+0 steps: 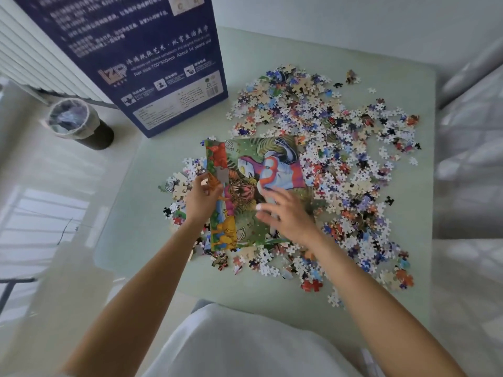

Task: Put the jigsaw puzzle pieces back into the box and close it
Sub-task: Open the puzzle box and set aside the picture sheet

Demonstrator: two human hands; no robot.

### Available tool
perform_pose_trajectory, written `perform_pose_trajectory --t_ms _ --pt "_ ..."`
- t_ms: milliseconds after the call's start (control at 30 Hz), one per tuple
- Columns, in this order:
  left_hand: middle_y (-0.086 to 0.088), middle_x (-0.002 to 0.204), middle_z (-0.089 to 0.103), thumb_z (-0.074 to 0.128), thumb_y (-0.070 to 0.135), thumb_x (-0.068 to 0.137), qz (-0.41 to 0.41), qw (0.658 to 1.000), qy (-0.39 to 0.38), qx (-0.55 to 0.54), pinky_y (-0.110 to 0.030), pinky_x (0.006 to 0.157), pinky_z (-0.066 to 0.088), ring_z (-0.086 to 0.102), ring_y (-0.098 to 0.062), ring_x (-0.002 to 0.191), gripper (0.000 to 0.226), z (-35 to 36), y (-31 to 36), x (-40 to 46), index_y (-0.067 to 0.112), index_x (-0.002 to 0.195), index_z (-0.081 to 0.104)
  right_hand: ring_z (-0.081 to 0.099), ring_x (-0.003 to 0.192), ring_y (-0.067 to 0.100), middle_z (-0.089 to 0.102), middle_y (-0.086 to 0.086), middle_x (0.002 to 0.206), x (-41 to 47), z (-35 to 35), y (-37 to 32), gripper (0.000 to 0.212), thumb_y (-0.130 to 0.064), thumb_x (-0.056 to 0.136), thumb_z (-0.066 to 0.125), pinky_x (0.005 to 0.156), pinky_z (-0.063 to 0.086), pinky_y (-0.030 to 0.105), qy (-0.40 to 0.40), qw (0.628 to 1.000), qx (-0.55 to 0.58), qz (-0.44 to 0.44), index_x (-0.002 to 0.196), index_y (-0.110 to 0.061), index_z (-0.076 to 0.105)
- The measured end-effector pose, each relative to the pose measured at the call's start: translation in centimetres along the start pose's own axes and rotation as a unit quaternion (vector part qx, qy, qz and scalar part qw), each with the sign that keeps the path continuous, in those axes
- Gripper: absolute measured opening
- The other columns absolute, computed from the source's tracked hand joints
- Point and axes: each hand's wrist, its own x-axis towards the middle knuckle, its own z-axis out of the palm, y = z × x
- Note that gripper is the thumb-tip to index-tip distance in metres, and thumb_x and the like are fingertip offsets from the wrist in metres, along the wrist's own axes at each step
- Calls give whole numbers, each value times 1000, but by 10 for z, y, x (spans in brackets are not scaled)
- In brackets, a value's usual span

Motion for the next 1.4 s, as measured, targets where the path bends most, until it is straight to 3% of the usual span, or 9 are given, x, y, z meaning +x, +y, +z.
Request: perform_pose_trajectory --t_ms 100,200,467,633,733,833,933,1067,1400 --pt "7 100 57 70 34 81 11 998 -25 52 -25 74 43 56 -12 86 67 1 -1 -1 19 137 37 34 130 29 39 10 142 17 -14 27 52 -51 90 44 108 30 44 100 982 -44 152 127 -16 53" --pt "1 98 65 76 31 75 16 996 -39 77 -28 68 48 60 -16 80 77 1 -4 0 22 138 33 33 126 35 36 18 140 30 -16 42 64 -43 87 58 101 32 41 41 961 -67 265 137 -11 36" --pt "-5 102 63 69 19 83 47 989 -32 133 -39 66 51 59 -25 74 74 10 7 -1 23 143 25 32 128 31 34 10 142 32 7 19 59 -37 89 58 103 32 40 -14 979 -12 204 137 -12 37" --pt "4 120 59 61 7 88 199 979 -17 49 -32 77 52 56 -12 100 63 -5 21 -6 28 140 34 37 130 30 33 17 145 34 -14 12 77 -34 89 58 108 33 36 162 949 102 250 146 -6 15" --pt "8 124 57 60 5 88 256 966 -11 -21 -17 82 48 58 -6 104 59 -23 33 -4 30 136 38 44 126 30 34 16 146 33 -42 9 89 -35 91 55 101 37 29 176 906 263 282 147 -7 -8" --pt "0 123 59 51 4 92 245 965 -56 -74 -35 92 49 58 -17 111 47 -37 43 2 25 134 42 60 102 24 58 1 109 37 -63 1 56 -27 93 54 82 49 34 191 897 312 249 138 -6 28" --pt "-4 116 60 42 12 98 222 972 -77 -17 -37 90 48 58 -22 105 30 -45 52 7 16 127 50 60 83 11 63 -1 96 40 -72 -9 23 -24 95 50 66 43 8 208 927 222 221 105 -5 59" --pt "-12 106 64 48 16 96 266 954 21 136 -27 72 39 59 -28 90 25 -63 60 9 6 111 65 56 73 16 63 3 88 37 -82 -19 29 -30 96 48 54 39 24 228 942 95 227 95 -3 60" --pt "2 87 70 64 14 87 355 927 119 23 -24 68 51 64 -11 76 15 -135 128 -3 16 102 68 66 65 22 66 3 81 80 -143 -83 29 -37 95 45 59 55 48 387 895 154 159 92 -11 55"
